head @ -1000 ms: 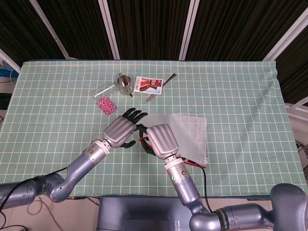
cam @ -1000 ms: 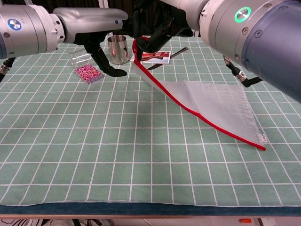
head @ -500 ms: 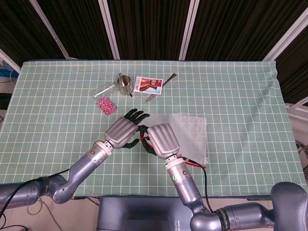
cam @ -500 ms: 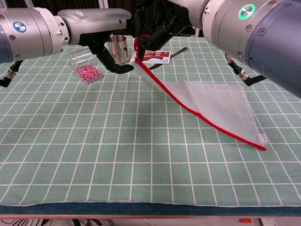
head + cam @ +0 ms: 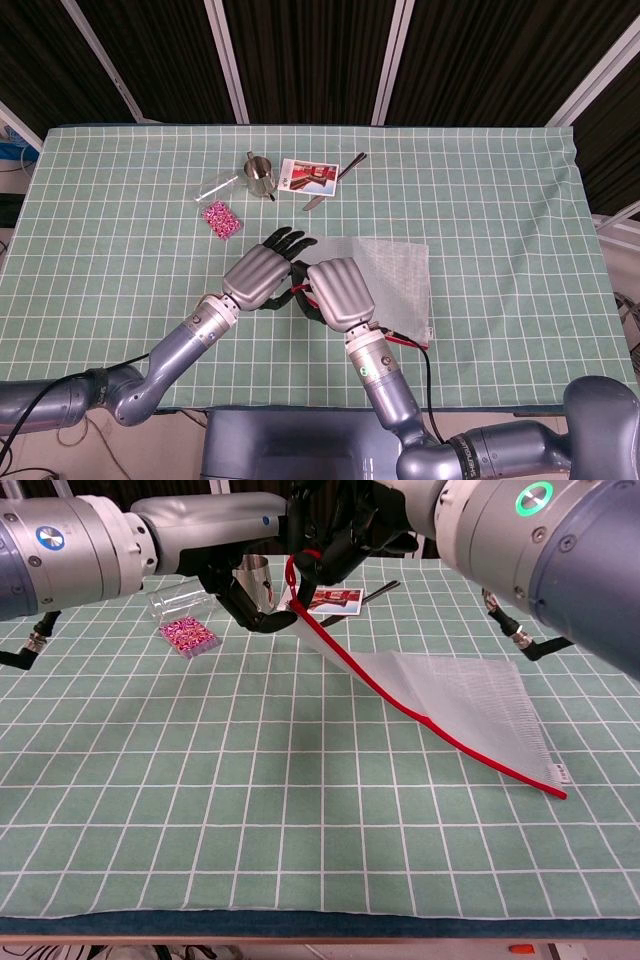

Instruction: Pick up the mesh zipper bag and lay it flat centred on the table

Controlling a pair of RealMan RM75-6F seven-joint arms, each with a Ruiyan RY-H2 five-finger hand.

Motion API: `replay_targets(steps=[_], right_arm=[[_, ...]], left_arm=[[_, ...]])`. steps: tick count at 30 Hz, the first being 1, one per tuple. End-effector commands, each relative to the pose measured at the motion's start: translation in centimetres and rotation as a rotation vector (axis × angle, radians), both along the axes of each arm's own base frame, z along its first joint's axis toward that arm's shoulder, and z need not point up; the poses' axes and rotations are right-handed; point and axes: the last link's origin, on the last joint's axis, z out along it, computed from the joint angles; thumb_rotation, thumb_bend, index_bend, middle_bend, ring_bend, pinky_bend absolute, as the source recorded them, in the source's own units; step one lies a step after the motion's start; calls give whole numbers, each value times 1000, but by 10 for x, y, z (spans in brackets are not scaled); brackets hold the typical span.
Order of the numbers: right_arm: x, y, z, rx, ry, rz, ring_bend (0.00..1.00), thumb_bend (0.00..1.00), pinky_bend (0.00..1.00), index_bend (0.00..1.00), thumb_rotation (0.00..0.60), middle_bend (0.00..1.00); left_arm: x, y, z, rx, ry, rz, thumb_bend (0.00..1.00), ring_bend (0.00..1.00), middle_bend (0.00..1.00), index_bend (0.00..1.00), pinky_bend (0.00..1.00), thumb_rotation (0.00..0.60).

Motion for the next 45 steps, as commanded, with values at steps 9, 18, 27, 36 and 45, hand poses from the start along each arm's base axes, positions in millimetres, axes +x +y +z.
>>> replay_targets(steps=[9,18,27,36,45], right_arm=[[-4,2,3,-4,-2,-4,1000,581,917,639,600,1000],[-12,2,7,-20,-8,-36,1000,587,917,648,600,1000],[-26,2,11,-19,-23,-84,1000,591,917,649,600,1000],[-37,0,13,-25,-27,-123,1000,593,917,649,600,1000],[-42,0,13,-24,-31,-139,1000,593,917,649,600,1000]], left_arm=[[5,1,1,27,-38,3,444,0,112,611,0,600],[9,2,5,60,-107,28,442,0,107,612,0,600],[18,1,9,88,-198,32,441,0,112,613,0,600],[25,-1,16,109,-267,6,441,0,112,613,0,600],[33,3,24,172,-338,-1,441,0,112,613,0,600]])
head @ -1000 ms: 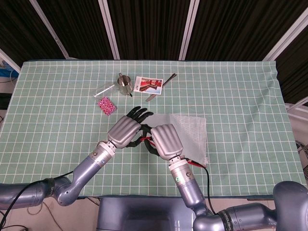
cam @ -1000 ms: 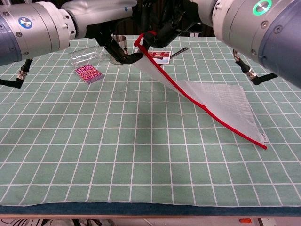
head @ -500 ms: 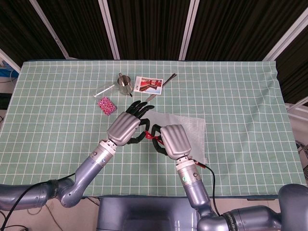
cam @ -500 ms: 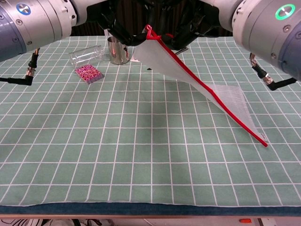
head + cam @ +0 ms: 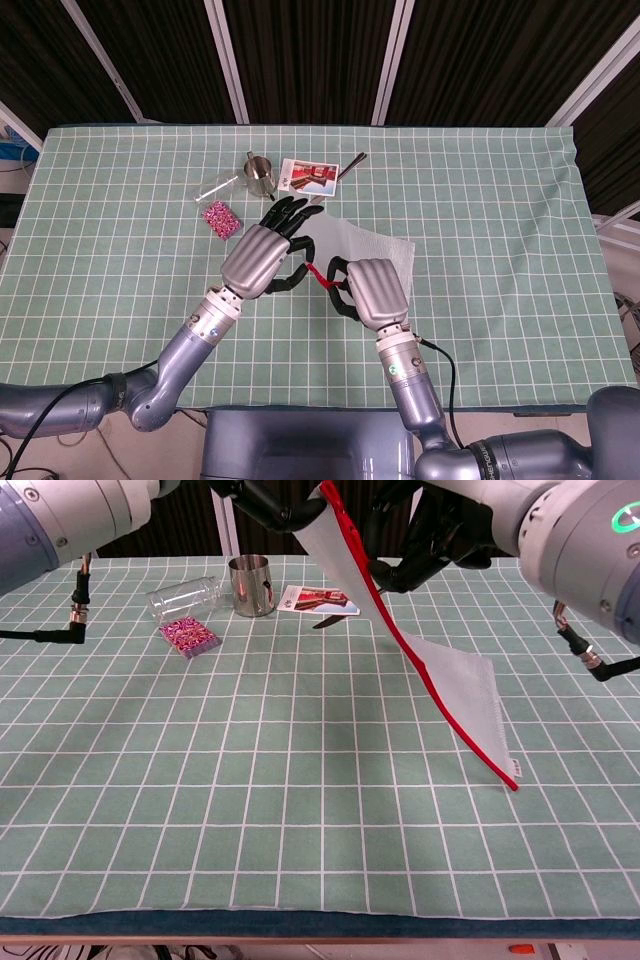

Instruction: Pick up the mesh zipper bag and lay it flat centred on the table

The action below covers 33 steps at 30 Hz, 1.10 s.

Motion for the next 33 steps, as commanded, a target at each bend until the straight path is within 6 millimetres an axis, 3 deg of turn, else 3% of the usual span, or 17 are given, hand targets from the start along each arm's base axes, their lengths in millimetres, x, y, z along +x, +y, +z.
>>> replay_targets(steps=[1,19,33], right_arm=[[-1,0,0,0,-2,-3,1000,593,917,649,600,1000],[-20,-5,4,-28,18,-63,1000,595,917,649,600,1000],[-56,-32,32,-127,50,-167,1000,597,917,649,600,1000]], left_arm=[[3,1,2,22,-22,0,441,0,112,613,0,600],[18,15,30,117,-148,34,441,0,112,613,0,600],[-24,30,63,191,-111,110,441,0,112,613,0,600]])
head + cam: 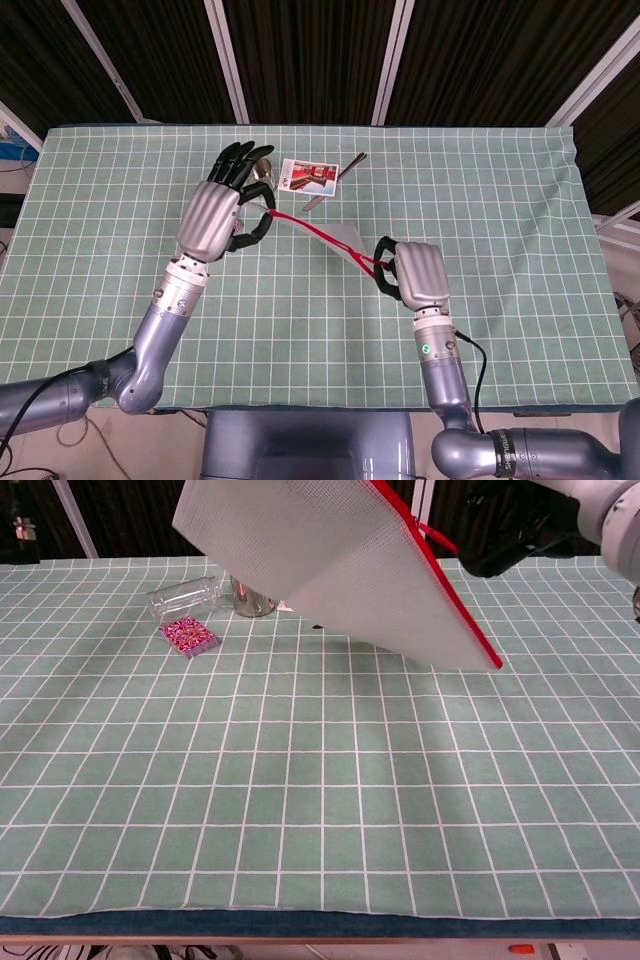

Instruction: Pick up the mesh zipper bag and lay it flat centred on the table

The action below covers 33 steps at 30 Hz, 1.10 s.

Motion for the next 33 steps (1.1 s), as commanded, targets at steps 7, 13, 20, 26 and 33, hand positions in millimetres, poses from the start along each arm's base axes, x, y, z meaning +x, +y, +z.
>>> replay_targets(steps=[7,13,20,26,33], right_arm=[[-18,-15,28,-75,22,-37,1000,597,917,649,600,1000],[-28,-19,45,-108,26,-56,1000,598,917,648,600,1000],[-35,-21,53,-128,27,-70,1000,598,917,649,600,1000],[-40,-23,62,-151,20,-87,1000,598,917,649,600,1000],[-46,-25,71,-171,21,-101,1000,598,917,649,600,1000]], left_arm=[[-29,2,10,14,27,45,441,0,111,613,0,600],[-43,5,15,17,42,73,441,0,111,613,0,600],[-52,6,17,20,52,88,441,0,110,612,0,600],[-60,6,20,28,57,105,440,0,110,611,0,600],[-66,4,19,21,61,118,436,0,110,605,0,600]])
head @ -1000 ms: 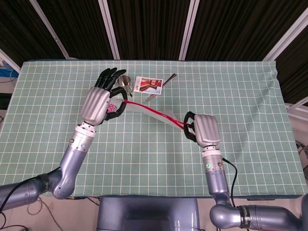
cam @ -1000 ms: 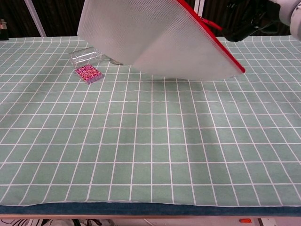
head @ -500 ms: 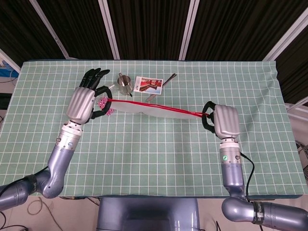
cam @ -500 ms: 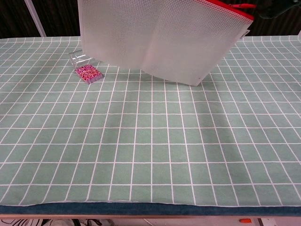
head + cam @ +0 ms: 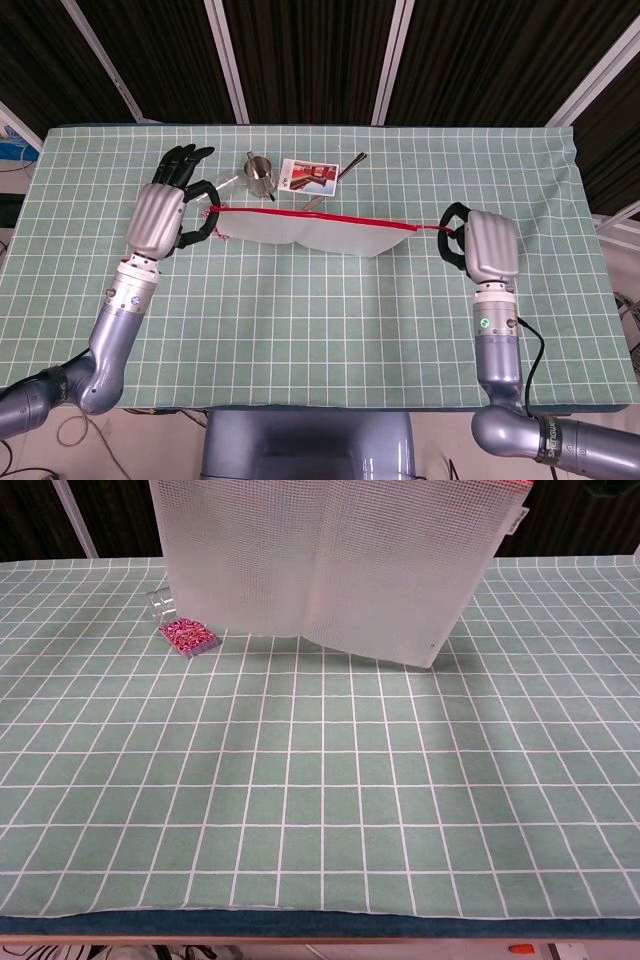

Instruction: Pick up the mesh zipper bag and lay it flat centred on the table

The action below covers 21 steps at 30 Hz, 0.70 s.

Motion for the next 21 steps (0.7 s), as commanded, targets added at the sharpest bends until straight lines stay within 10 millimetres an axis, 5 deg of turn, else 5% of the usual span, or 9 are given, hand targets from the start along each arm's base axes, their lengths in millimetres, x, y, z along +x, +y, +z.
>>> replay_targets(steps=[1,11,14,18,21], right_arm=[[-2,0,3,-6,-1,-6,1000,598,917,649,600,1000],[-10,2,10,-12,-3,-16,959,597,873,644,600,978],[-12,4,9,9,6,-15,747,505,693,461,600,751],[-15,7,7,57,11,-25,343,311,391,57,600,333],[-17,8,9,74,12,-34,180,256,298,0,600,180]], left_arm=[[-1,-1,-1,-2,0,2,434,0,110,602,0,600],[-8,-7,-4,-19,11,20,376,0,98,530,0,600],[-11,-9,-5,-26,23,24,232,0,60,389,0,600],[-15,-12,-5,-37,34,34,135,0,19,204,0,600],[-21,-15,-4,-44,44,51,125,0,4,138,0,600]])
